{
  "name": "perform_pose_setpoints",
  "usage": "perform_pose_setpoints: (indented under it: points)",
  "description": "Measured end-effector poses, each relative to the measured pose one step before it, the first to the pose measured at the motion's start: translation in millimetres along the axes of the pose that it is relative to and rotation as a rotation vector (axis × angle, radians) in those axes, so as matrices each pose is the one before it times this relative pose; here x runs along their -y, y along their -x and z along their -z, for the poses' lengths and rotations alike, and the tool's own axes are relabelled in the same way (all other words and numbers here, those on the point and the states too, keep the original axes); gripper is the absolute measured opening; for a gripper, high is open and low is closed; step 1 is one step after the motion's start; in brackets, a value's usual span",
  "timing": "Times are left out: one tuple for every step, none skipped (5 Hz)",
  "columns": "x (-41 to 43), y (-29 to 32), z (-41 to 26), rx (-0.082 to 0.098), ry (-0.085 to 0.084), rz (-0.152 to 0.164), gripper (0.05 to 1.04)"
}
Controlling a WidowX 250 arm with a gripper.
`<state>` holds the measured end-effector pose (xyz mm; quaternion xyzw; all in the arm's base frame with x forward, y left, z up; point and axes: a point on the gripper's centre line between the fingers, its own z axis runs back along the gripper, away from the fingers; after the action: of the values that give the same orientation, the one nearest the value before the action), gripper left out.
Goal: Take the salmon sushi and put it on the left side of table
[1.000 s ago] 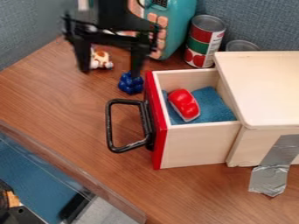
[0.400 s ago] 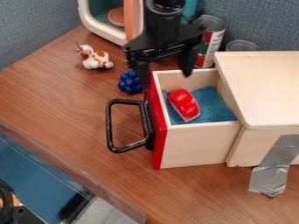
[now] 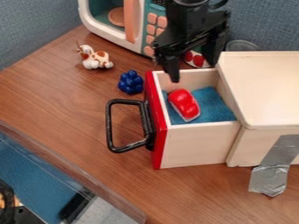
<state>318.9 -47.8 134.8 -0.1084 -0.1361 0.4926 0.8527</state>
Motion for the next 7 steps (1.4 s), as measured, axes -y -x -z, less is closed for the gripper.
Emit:
perform_pose_setpoints:
  points:
    - [1.80, 3.68, 4.57, -0.0023, 0.0251, -0.0894, 1.000]
    - [-6.57, 3.91, 9.65, -0.0117, 0.0062, -0.0700, 1.000]
    - [-3.69, 2.76, 5.38, -0.0115, 0.0100, -0.0963, 1.000]
    - [0.94, -0.21, 2.90, -0.0011, 0.0157, -0.0448, 1.000]
    - [-5.29, -3.55, 11.99, -0.0094, -0.0163, -0.0435, 1.000]
    - [-1.93, -5.87, 7.00, 0.0046, -0.0021, -0.0249, 1.000]
    - [-2.99, -1.92, 8.38, 0.0014, -0.0213, 0.0049, 0.999]
